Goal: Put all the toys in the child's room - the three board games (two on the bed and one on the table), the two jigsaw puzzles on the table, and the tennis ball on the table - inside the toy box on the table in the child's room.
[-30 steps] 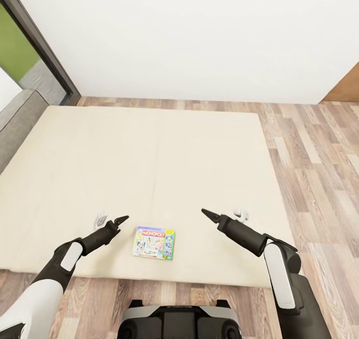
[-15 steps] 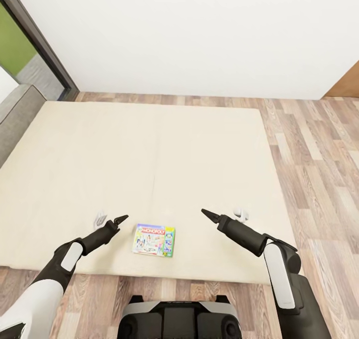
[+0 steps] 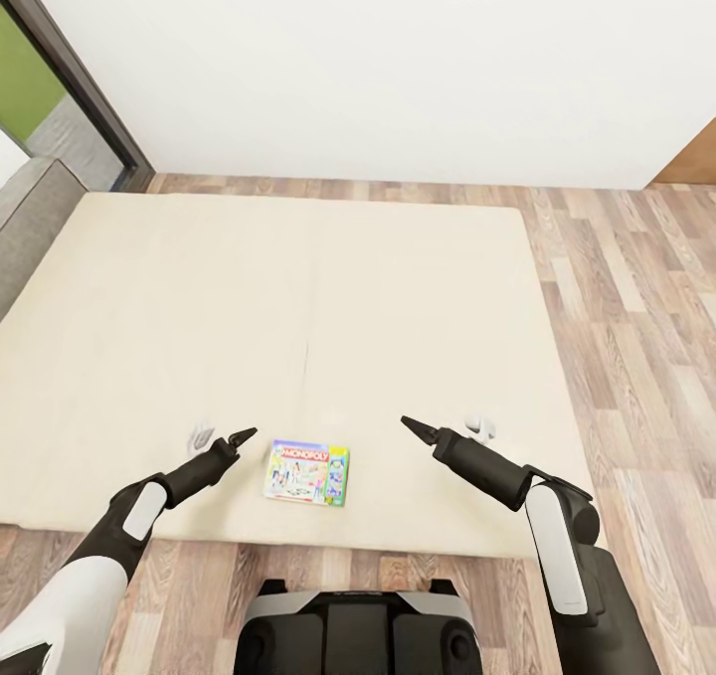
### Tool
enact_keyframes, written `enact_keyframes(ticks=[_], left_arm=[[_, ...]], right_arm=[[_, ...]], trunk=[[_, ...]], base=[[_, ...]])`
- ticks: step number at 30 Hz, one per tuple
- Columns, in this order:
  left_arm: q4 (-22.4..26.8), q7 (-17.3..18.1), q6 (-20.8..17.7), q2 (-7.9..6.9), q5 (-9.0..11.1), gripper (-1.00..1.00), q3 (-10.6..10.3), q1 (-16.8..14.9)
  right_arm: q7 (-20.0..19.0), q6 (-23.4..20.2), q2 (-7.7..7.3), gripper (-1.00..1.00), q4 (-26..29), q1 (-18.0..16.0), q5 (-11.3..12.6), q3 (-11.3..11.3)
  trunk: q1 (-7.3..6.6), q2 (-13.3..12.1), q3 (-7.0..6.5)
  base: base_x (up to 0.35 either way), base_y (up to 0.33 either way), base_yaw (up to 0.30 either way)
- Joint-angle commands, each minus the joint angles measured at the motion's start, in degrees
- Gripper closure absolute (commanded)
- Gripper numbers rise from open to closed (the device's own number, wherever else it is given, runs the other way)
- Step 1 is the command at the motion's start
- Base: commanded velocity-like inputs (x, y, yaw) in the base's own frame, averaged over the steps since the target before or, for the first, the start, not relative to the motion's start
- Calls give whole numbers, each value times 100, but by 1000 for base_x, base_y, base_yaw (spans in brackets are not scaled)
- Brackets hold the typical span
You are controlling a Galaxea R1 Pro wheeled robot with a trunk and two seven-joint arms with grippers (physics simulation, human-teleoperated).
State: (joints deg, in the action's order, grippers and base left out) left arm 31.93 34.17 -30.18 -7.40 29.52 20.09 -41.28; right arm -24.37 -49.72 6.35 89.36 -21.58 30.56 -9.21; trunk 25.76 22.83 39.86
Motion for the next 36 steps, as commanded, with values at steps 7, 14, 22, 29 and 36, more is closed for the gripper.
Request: enact_keyframes(ticks=[7, 14, 22, 29, 36], left_arm=[[-2, 15, 33, 6, 34, -100, -52, -3], [-2, 18, 45, 3, 37, -100, -57, -3], [-2, 19, 47, 2, 38, -100, -58, -3], [-2, 21, 47, 2, 44, -100, -58, -3], [-2, 24, 48, 2, 45, -100, -59, -3]], right_arm=[[-32, -38, 9, -100, 3, -4, -14, -12], [-32, -38, 14, -100, 3, -4, -15, -11], [-32, -38, 15, -100, 3, -4, -15, -15], [-32, -38, 9, -100, 3, -4, -15, -19], [-32, -38, 7, -100, 3, -5, -9, -20]], trunk=[[3, 9, 73], [3, 9, 138], [3, 9, 214], [3, 9, 279], [3, 9, 345]], base=[[0, 0, 0], [0, 0, 0], [0, 0, 0], [0, 0, 0], [0, 0, 0]])
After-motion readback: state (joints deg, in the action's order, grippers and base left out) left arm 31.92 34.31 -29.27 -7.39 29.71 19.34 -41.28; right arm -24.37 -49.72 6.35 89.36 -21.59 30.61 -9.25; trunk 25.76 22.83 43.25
